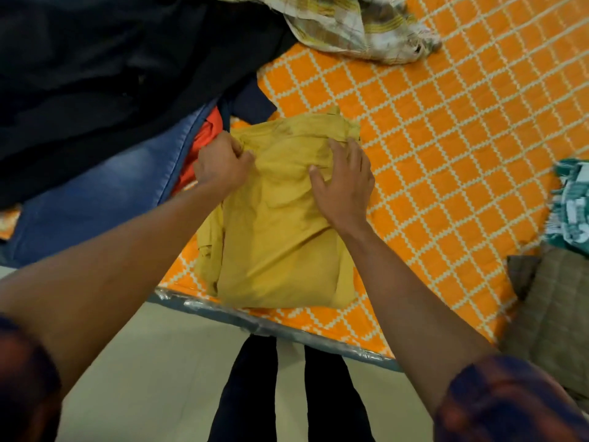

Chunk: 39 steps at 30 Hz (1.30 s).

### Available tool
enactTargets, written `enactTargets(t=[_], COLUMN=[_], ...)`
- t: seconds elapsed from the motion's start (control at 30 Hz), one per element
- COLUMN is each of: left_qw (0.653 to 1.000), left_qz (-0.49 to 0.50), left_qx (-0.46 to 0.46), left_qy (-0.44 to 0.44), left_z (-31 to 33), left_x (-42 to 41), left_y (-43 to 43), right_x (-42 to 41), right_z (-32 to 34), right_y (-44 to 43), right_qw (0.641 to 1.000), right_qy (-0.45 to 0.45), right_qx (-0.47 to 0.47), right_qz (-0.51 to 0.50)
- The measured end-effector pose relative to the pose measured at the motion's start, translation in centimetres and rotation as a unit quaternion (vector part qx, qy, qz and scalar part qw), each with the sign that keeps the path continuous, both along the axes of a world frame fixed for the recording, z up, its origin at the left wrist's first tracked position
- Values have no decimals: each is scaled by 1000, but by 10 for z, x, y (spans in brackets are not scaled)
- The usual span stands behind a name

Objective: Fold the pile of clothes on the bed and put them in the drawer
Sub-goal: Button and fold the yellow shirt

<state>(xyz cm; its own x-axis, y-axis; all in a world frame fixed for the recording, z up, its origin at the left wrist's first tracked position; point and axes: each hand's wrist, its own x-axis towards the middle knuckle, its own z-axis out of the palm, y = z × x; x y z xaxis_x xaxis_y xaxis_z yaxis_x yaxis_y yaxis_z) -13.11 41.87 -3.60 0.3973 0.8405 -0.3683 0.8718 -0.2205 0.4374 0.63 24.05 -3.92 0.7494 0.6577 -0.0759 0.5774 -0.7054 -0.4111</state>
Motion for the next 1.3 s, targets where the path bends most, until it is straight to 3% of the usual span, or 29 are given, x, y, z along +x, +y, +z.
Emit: enactTargets(t=[0.1,0.2,0.27,0.33,0.47,0.63,0.73,0.8,0.9,1.07,1.13,1.23,1.3], left_qw=[990,984,961,926,930,914,932,974,990,996,987,974,968], left_qz=[-123,-160,-251,-358,-364,-396,-345,-188,-13,-57,-76,-63,-62], left_qx=[45,73,96,112,14,-24,-71,-122,-108,53,112,206,244], left_qy=[50,-20,-62,-40,44,89,84,-17,-94,47,88,71,-17], left_z=[-1,-7,-6,-6,-2,24,25,24,25,25,19,15,19], left_x=[0,-10,-11,-4,15,28,23,17,20,28,28,17,11], left_y=[7,21,30,33,45,58,67,73,71,53,47,30,9], right_x=[-2,4,18,34,63,79,88,93,101,108,103,66,21], right_z=[-6,-7,-8,-8,-2,10,13,15,12,-1,-4,7,13], right_y=[12,15,18,22,40,59,69,76,87,93,85,64,40], right_qw=[1000,999,997,998,995,985,985,985,986,981,985,985,979], right_qy=[-11,-45,-62,-41,-46,-64,-44,-61,-93,-141,-150,-162,-157], right_qx=[-16,23,45,28,-22,5,25,37,18,-74,-66,46,121], right_qz=[4,-7,1,27,85,160,166,155,140,109,58,-23,-37])
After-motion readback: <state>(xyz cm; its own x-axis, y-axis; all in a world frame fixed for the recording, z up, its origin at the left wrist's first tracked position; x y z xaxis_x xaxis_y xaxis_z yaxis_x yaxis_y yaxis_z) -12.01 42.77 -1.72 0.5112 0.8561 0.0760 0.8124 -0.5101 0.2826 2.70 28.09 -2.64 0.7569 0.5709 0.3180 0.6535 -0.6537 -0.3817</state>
